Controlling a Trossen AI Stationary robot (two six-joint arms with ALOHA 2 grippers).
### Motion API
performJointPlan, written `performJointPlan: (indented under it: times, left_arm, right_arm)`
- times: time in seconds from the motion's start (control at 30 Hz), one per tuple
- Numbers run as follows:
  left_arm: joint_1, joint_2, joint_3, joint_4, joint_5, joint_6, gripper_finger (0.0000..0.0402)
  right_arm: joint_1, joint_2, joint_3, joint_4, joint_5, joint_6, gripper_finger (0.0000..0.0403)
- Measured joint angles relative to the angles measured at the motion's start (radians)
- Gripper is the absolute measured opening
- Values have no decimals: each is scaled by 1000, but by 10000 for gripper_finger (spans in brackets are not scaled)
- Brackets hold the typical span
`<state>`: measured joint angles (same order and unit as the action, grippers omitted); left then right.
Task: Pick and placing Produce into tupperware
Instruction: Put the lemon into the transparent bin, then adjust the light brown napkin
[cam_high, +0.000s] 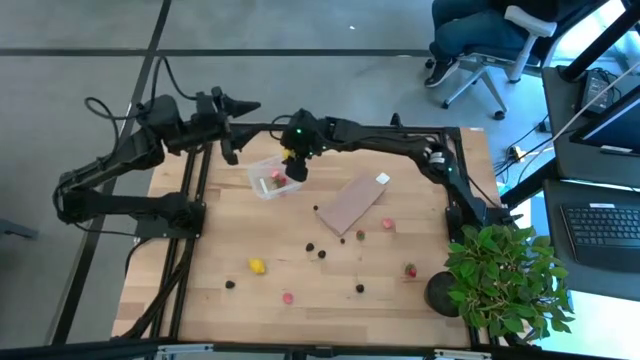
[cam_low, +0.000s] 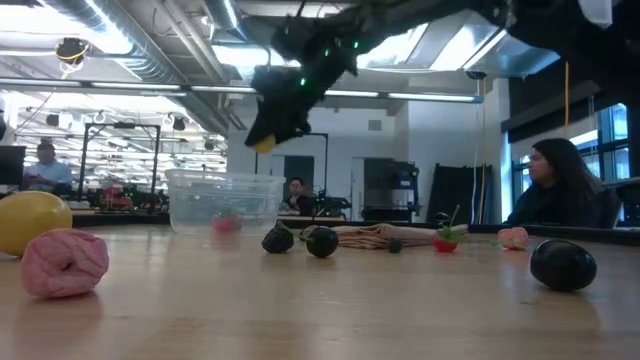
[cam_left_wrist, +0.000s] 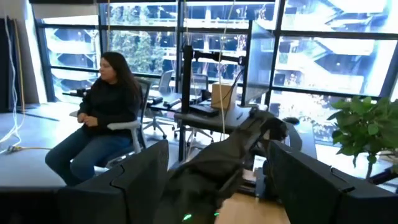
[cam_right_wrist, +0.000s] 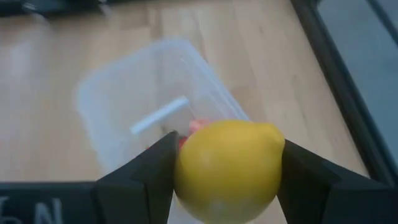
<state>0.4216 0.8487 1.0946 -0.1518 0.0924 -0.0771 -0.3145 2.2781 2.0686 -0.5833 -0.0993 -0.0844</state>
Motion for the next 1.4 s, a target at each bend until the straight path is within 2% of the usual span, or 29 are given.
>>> performJointPlan:
  times: [0.2,0.4,0.6,0.8,0.9,1.1,1.23,1.4]
  left_arm:
    - [-26,3,0,2,2,1,267]
    - [-40,9,0,1,2,1,267]
    - [-39,9,0,1,2,2,267]
    - [-39,9,0,1,2,8,267]
    - [-39,9,0,-1,1,9,267]
    - [-39,9,-1,-110,-6,32,267]
    - [-46,15,-1,-167,-7,30,267]
    - [-75,42,-2,-179,-6,46,267]
  right_arm:
    - [-11,86,0,-23,-47,50,219]
    - [-3,120,0,-23,-60,52,219]
    - [-2,119,-1,-10,-60,50,256]
    - [-2,119,-1,-12,-59,13,267]
    - [-2,118,49,-91,-58,1,268]
    - [-2,109,289,-399,-69,-53,270]
    - [-9,25,208,-474,-201,-78,270]
    - [-22,-59,93,-592,-227,-79,270]
